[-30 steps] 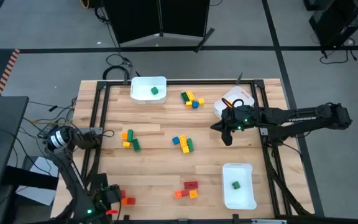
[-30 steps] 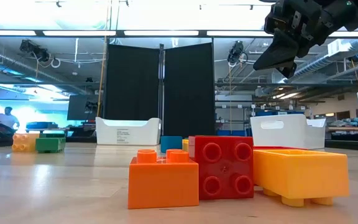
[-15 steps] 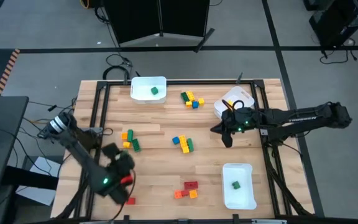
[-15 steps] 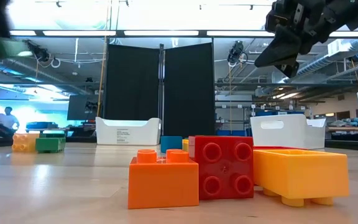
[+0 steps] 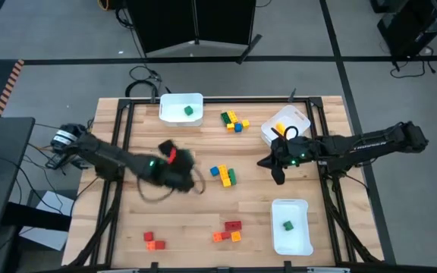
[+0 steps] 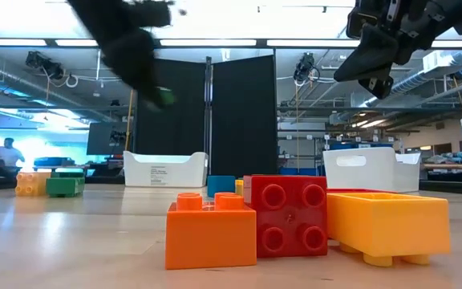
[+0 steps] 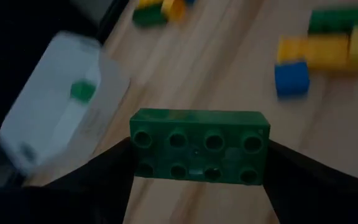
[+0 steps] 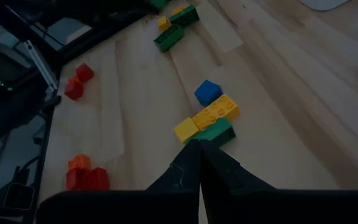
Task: Sort blocks by size
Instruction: Put the green 8 stud gamepiece into the top right white bin
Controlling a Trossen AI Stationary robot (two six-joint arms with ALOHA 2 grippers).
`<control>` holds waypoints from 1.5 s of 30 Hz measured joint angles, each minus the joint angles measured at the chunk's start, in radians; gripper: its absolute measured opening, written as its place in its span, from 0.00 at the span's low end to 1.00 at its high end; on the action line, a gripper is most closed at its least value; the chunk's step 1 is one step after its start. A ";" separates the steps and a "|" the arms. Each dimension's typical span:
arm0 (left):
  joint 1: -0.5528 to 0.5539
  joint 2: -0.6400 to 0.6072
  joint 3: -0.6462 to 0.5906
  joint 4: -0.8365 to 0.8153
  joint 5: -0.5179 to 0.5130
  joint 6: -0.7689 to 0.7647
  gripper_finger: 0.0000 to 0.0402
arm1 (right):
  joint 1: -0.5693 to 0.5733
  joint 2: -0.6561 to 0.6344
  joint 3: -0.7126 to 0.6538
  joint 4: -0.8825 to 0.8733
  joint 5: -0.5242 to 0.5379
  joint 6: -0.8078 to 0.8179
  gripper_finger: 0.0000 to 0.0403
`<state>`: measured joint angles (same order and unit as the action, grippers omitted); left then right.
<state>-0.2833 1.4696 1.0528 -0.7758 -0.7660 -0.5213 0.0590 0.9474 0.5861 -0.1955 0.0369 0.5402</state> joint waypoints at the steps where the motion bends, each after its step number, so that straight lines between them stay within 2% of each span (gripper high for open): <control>1: 0.042 0.000 -0.009 0.091 0.025 0.084 0.76 | 0.006 0.000 0.000 -0.001 0.001 0.012 0.03; 4: 0.171 0.000 -0.037 0.363 0.138 0.303 0.76 | 0.027 0.000 0.000 -0.002 0.014 0.029 0.03; 8: 0.327 0.008 -0.045 0.644 0.291 0.507 0.76 | 0.065 0.000 0.000 -0.019 0.015 0.032 0.03; 12: 0.451 0.035 -0.024 0.806 0.442 0.631 0.76 | 0.096 0.000 0.000 -0.054 0.015 0.044 0.03; 16: 0.541 0.121 0.078 0.809 0.579 0.711 0.76 | 0.114 0.000 -0.001 -0.053 0.026 0.072 0.03; 21: 0.597 0.272 0.276 0.788 0.684 0.802 0.76 | 0.117 0.000 -0.001 -0.058 0.070 0.135 0.03; 24: 0.619 0.382 0.446 0.716 0.779 0.840 0.76 | 0.117 0.000 -0.001 -0.060 0.090 0.166 0.03; 29: 0.633 0.588 0.761 0.576 0.851 0.885 0.76 | 0.117 0.000 -0.001 -0.063 0.097 0.222 0.03; 34: 0.630 0.777 1.032 0.525 0.976 0.911 0.76 | 0.132 0.000 -0.001 -0.070 0.096 0.228 0.03; 37: 0.624 0.894 1.165 0.515 0.989 0.899 0.76 | 0.139 0.000 -0.001 -0.069 0.096 0.228 0.04; 41: 0.617 1.030 1.299 0.512 0.989 0.887 0.76 | 0.151 0.000 -0.001 -0.066 0.094 0.229 0.04; 45: 0.615 1.068 1.282 0.550 1.052 0.882 0.76 | 0.164 0.000 -0.001 -0.068 0.093 0.229 0.03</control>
<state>0.3320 2.5379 2.3344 -0.2262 0.2864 0.3606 0.2227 0.9470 0.5854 -0.2633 0.1295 0.7690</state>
